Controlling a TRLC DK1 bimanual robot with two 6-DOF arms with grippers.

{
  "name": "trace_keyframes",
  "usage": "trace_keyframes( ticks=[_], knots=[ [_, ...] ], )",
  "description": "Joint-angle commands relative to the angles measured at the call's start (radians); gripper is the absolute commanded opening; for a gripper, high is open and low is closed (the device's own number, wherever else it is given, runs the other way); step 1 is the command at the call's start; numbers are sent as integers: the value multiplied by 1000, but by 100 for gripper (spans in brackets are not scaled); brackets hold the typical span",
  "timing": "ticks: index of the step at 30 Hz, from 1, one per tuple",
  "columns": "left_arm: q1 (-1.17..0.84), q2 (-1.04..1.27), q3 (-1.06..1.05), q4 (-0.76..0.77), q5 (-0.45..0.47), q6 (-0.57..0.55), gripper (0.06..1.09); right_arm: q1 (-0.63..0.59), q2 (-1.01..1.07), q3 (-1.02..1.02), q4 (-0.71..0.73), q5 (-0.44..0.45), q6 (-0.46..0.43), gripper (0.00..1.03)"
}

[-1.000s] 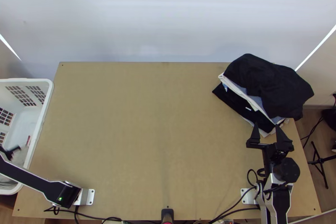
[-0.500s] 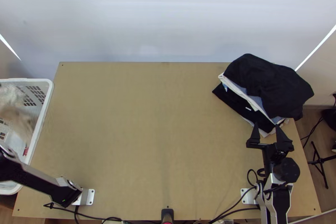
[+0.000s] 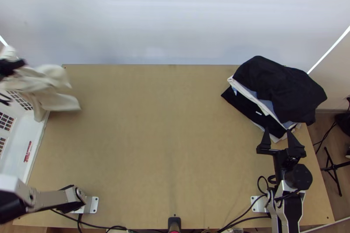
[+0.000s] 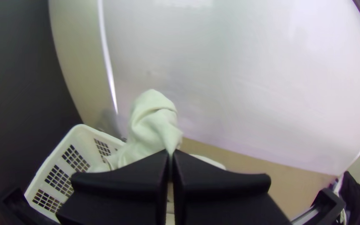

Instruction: Fold the t-shirt

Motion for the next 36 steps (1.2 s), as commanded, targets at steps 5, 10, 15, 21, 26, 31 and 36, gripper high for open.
trace_keyframes(
  ticks=[5, 10, 15, 21, 26, 31, 36],
  knots=[
    [-602, -261, -474, -62, -17, -129, 9, 0, 0, 0, 0, 0, 0, 98],
    [-955, -280, -676, 64, -126, -275, 9, 0, 0, 0, 0, 0, 0, 98],
    [-1167, -220, -757, 216, -186, -333, 9, 0, 0, 0, 0, 0, 0, 98],
    [-1300, -117, -705, 316, -187, -364, 9, 0, 0, 0, 0, 0, 0, 98],
    [-1388, 18, -580, 354, -193, -369, 9, 0, 0, 0, 0, 0, 0, 98],
    [-1447, 164, -379, 349, -209, -369, 9, 0, 0, 0, 0, 0, 0, 98],
    [-1466, 303, -53, 263, -209, -367, 9, 0, 0, 0, 0, 0, 0, 98]
  ],
)
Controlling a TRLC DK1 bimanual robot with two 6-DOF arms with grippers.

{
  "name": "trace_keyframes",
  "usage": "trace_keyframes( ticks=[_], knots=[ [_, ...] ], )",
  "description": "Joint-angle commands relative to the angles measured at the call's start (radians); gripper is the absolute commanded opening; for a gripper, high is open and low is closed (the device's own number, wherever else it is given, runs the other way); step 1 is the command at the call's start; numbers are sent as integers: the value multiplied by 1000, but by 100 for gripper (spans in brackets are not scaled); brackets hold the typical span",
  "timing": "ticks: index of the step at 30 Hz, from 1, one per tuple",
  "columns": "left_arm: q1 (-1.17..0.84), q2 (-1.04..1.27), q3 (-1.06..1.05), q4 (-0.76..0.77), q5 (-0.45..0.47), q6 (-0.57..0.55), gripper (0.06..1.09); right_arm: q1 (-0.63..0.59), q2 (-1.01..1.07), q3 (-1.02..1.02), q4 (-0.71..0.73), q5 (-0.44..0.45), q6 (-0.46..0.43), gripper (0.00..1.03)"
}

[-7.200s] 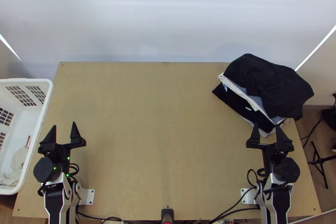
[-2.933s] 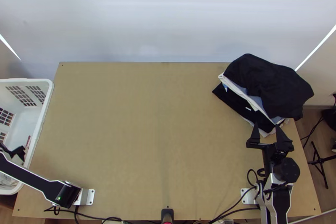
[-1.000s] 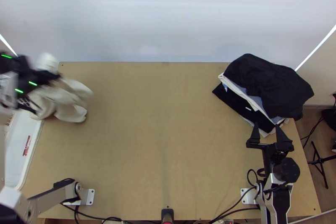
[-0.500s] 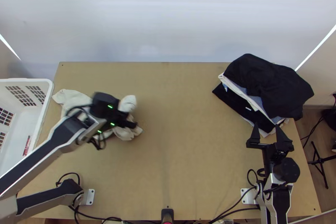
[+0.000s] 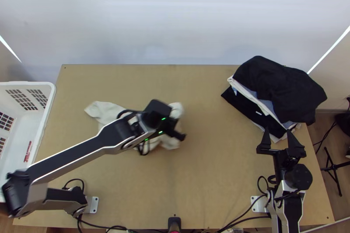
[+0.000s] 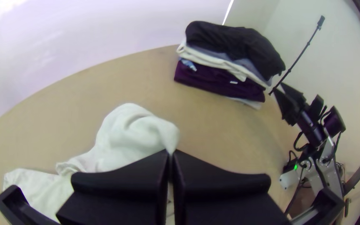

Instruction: Fold the t-shirt

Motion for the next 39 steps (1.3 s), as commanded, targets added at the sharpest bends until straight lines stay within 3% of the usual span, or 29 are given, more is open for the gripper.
trace_keyframes(
  ticks=[1, 9, 14, 17, 21, 25, 28, 34, 39],
  knots=[
    [-60, 201, 405, -81, -7, 0, 9, 0, 0, 0, 0, 0, 0, 98],
    [-97, 276, 858, -116, -13, -3, 9, 0, 0, 0, 0, 0, 0, 98],
    [-103, 179, 884, 8, -13, -43, 9, 0, 0, 0, 0, 0, 0, 98],
    [-95, 121, 865, 7, -15, -73, 9, 0, 0, 0, 0, 0, 0, 98],
    [27, 34, 637, -56, -2, -69, 9, 0, 0, 0, 0, 0, 0, 98],
    [250, -89, 252, -50, 103, -46, 9, 0, 0, 0, 0, 0, 0, 98],
    [399, -140, -38, -49, 131, 20, 9, 0, 0, 0, 0, 0, 0, 98],
    [689, -250, -541, 169, 229, 157, 9, 0, 0, 0, 0, 0, 0, 98],
    [840, -298, -716, 220, 289, 246, 9, 0, 0, 0, 0, 0, 0, 98]
  ],
)
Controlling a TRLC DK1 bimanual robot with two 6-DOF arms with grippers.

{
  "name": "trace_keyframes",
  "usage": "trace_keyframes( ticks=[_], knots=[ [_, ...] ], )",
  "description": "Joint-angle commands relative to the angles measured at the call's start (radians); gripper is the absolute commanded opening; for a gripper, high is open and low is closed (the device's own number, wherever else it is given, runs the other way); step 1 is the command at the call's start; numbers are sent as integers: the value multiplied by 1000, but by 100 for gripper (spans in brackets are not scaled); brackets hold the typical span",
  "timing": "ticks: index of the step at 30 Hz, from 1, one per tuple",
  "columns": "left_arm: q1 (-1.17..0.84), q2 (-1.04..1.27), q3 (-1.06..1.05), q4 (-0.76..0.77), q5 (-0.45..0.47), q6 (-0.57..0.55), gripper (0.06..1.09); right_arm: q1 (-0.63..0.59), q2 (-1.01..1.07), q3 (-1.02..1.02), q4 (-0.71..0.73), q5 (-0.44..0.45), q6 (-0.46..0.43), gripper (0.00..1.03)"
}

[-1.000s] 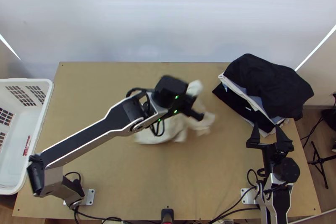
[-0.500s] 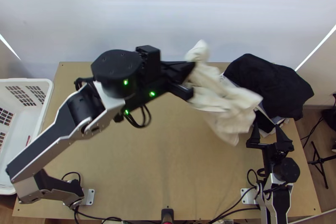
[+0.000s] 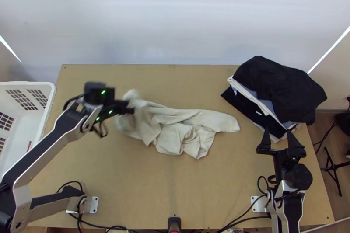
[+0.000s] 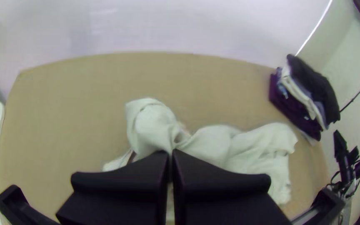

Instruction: Fold the t-shirt

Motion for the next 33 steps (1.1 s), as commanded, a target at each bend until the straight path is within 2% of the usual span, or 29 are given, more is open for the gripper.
trace_keyframes(
  ticks=[1, 11, 17, 18, 20, 21, 22, 24, 26, 33],
  knots=[
    [255, -87, -358, 90, 95, 110, 9, 0, 0, 0, 0, 0, 0, 98],
    [408, -61, -427, 137, 121, 187, 9, 0, 0, 0, 0, 0, 0, 98],
    [424, -98, -395, 157, 144, 167, 10, 0, 0, 0, 0, 0, 0, 98],
    [421, -121, -384, 159, 144, 145, 21, 0, 0, 0, 0, 0, 0, 98],
    [407, -177, -347, 157, 144, 88, 67, 0, 0, 0, 0, 0, 0, 98],
    [408, -194, -324, 163, 146, 53, 95, 0, 0, 0, 0, 0, 0, 98],
    [407, -202, -288, 150, 169, 27, 105, 0, 0, 0, 0, 0, 0, 98],
    [413, -219, -223, 131, 233, 1, 105, 0, 0, 0, 0, 0, 0, 98],
    [413, -228, -157, 127, 240, -39, 105, 0, 0, 0, 0, 0, 0, 98],
    [457, -243, 55, 42, 244, -14, 105, 0, 0, 0, 0, 0, 0, 98]
  ],
)
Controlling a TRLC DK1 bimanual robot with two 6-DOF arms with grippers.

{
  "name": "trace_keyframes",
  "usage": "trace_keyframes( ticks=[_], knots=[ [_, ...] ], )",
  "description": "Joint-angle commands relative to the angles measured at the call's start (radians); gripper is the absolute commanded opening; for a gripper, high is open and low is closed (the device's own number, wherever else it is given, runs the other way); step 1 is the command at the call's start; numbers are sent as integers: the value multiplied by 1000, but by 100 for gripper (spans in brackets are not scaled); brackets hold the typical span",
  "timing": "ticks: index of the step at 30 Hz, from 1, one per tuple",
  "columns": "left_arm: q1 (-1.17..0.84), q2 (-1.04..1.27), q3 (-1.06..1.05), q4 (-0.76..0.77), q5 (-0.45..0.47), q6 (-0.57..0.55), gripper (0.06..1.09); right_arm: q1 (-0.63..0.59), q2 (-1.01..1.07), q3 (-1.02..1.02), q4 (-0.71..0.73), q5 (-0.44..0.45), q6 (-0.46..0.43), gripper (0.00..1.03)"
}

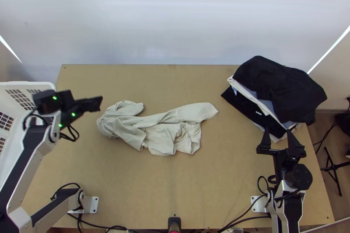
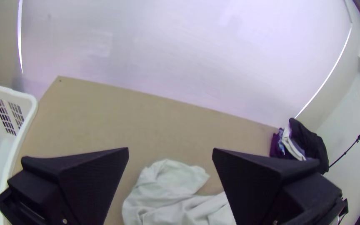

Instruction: Fold the t-shirt

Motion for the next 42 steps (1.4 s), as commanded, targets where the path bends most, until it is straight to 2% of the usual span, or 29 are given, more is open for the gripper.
trace_keyframes(
  ticks=[1, 15, 25, 34, 39, 42],
  knots=[
    [49, -35, 189, -79, 16, -5, 105, 0, 0, 0, 0, 0, 0, 98],
    [243, -138, 235, -237, -8, 103, 105, 0, 0, 0, 0, 0, 0, 98],
    [256, -28, 195, -343, -180, 81, 105, 0, 0, 0, 0, 0, 0, 98],
    [246, -42, 176, -373, -247, 98, 105, 0, 0, 0, 0, 0, 0, 98],
    [235, -75, 131, -372, -258, 90, 105, 62, -1, 0, 0, 0, 126, 98],
    [218, -77, 123, -372, -273, 70, 105, 154, 3, 2, -14, 23, 152, 98]
  ],
)
